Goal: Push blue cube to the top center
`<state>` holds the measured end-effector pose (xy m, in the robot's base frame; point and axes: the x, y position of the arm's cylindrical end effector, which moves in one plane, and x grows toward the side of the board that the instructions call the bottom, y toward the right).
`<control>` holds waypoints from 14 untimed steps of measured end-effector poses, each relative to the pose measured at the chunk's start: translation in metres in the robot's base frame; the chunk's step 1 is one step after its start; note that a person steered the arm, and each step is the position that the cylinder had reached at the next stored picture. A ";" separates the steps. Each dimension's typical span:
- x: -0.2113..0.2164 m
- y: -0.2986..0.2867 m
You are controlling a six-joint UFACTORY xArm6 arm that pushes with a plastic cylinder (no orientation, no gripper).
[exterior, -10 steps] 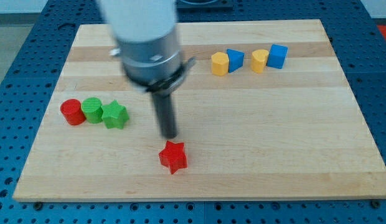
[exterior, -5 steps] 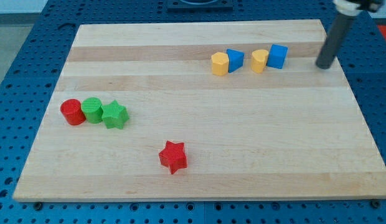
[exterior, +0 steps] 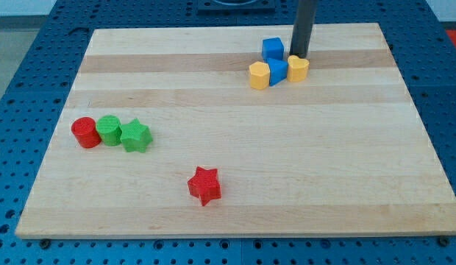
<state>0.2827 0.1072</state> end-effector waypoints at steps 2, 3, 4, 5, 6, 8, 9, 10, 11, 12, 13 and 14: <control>-0.030 -0.042; -0.014 -0.040; 0.008 -0.040; 0.017 -0.045; 0.012 -0.066; -0.009 -0.073; 0.018 -0.093; 0.034 -0.112; 0.018 -0.119; -0.024 -0.118; -0.041 -0.113; -0.014 -0.112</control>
